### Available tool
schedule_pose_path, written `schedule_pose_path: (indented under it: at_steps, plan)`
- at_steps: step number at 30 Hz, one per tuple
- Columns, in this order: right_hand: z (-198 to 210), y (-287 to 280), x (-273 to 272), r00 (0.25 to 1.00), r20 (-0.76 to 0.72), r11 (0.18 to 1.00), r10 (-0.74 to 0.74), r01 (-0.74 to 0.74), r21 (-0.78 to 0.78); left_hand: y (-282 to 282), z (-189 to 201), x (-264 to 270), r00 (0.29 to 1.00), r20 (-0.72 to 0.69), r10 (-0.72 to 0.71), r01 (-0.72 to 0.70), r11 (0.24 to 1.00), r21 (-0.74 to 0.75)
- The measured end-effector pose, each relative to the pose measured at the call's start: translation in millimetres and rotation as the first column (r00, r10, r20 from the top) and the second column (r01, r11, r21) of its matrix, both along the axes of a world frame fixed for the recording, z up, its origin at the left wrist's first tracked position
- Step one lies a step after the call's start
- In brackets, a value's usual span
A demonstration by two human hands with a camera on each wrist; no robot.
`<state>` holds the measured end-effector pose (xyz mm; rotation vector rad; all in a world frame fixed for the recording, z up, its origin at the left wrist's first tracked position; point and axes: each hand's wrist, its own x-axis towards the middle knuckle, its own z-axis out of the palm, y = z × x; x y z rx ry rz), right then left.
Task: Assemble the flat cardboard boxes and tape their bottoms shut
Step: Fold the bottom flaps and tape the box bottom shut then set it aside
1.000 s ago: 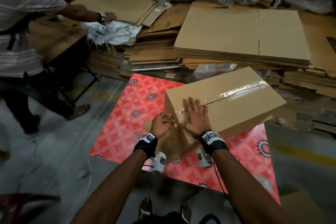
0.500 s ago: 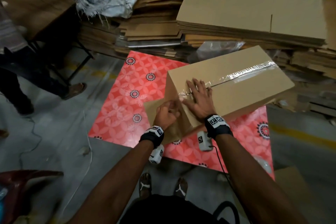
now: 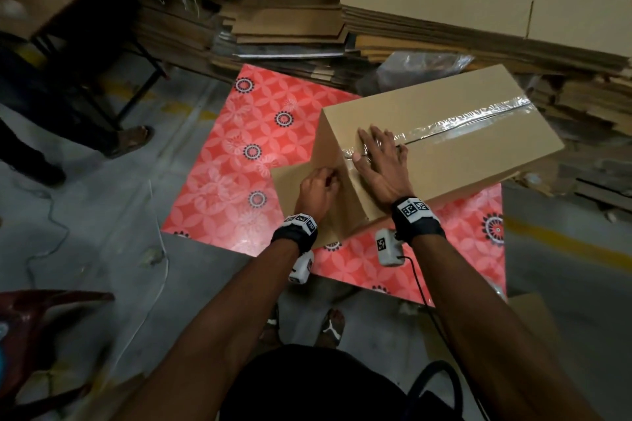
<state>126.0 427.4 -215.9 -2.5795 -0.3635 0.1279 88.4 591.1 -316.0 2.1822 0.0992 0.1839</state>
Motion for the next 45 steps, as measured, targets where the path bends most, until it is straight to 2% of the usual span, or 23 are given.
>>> schedule_pose_path:
  at_steps: [2, 4, 10, 16, 22, 31, 33, 35, 38, 41, 45]
  plan:
    - [-1.2, -0.5, 0.2, 1.000, 0.011, 1.000, -0.004, 0.004, 0.001, 0.8, -3.2, 1.2, 0.998, -0.026, 0.064, -0.068, 0.981, -0.181]
    - [-2.2, -0.7, 0.5, 1.000, 0.027, 1.000, -0.008, 0.008, 0.001, 4.5, -5.3, 0.3, 0.987, -0.095, 0.127, -0.152, 0.925, -0.349]
    - [-2.6, -0.6, 0.3, 0.999, 0.037, 1.000, -0.009, 0.010, -0.014, 3.8, -10.6, 7.0, 0.949, -0.288, 0.128, -0.277, 0.774, -0.569]
    - [-3.6, -0.5, 1.8, 1.000, 0.029, 1.000, -0.006, 0.006, -0.010, -5.8, -6.8, 15.7, 0.914, -0.344, 0.214, -0.386, 0.718, -0.579]
    - [-6.2, 0.1, 3.4, 0.999, 0.034, 1.000, -0.003, 0.004, -0.024, -9.2, -8.4, 11.7, 0.914, -0.327, 0.240, -0.389, 0.747, -0.539]
    - [-4.3, -0.2, 1.9, 1.000, 0.023, 1.000, 0.004, -0.003, -0.007, 1.7, -15.2, 15.2, 0.924, -0.352, 0.149, -0.311, 0.829, -0.465]
    - [-3.6, -0.6, 2.1, 1.000, 0.019, 1.000, 0.000, -0.001, 0.019, -1.7, -13.2, 11.4, 0.911, -0.358, 0.203, -0.371, 0.782, -0.501]
    - [-3.1, -0.2, 2.1, 1.000, 0.020, 1.000, -0.001, 0.001, 0.021, -6.1, -8.6, 5.3, 0.913, -0.330, 0.240, -0.391, 0.743, -0.542]
    - [-3.7, 0.4, 2.4, 1.000, 0.022, 1.000, -0.002, 0.002, 0.013, -14.9, -5.3, -4.9, 0.944, -0.220, 0.245, -0.322, 0.827, -0.462]
    - [-3.5, 0.8, 2.2, 1.000, 0.020, 1.000, -0.002, 0.002, 0.019, -22.1, -0.9, -14.4, 0.950, -0.131, 0.283, -0.312, 0.836, -0.452]
    - [-4.4, 0.3, 1.3, 1.000, 0.016, 1.000, -0.001, 0.001, 0.012, -20.8, -4.1, -14.2, 0.940, -0.108, 0.323, -0.336, 0.829, -0.447]
